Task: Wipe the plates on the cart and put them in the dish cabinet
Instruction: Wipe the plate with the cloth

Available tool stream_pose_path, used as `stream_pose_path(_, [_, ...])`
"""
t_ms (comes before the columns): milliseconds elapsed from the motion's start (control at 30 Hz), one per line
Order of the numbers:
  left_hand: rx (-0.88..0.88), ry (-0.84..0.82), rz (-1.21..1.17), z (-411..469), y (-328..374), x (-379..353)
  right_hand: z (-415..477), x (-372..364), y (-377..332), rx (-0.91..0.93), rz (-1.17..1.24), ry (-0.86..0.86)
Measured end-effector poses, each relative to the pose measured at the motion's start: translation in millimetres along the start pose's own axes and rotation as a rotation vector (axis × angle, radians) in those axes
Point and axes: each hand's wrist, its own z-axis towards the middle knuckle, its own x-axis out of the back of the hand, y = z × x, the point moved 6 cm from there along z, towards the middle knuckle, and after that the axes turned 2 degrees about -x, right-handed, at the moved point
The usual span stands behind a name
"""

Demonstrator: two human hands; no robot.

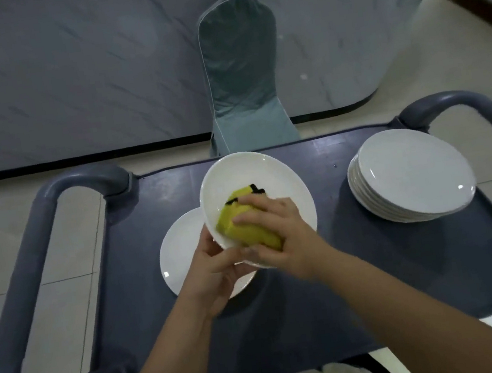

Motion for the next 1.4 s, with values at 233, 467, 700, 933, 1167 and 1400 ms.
stream_pose_path(233, [0.136, -0.022, 0.05, 12, -45, -28, -40, 67, 88, -0.377, -0.135, 0.379])
stream_pose_path(467, [0.123, -0.073, 0.034, 26, -42, -40, -37, 37, 31, -0.082, -0.137, 0.153])
stream_pose_path(700, [0.164, -0.041, 0.18, 16, -60, -45, -53, 82, 100, -0.357, -0.205, 0.402])
stream_pose_path(933, [0.055, -0.074, 0.097, 23, -35, -41, -17, 37, 23, -0.087, -0.032, 0.21])
stream_pose_path(1167, [0.092, -0.051, 0.185, 9, -46, -40, -45, 83, 99, -0.264, -0.276, 0.288])
stream_pose_path(1400, [0.028, -0.027, 0.126, 15, -17, -26, -18, 18, 21, -0.083, -0.073, 0.138])
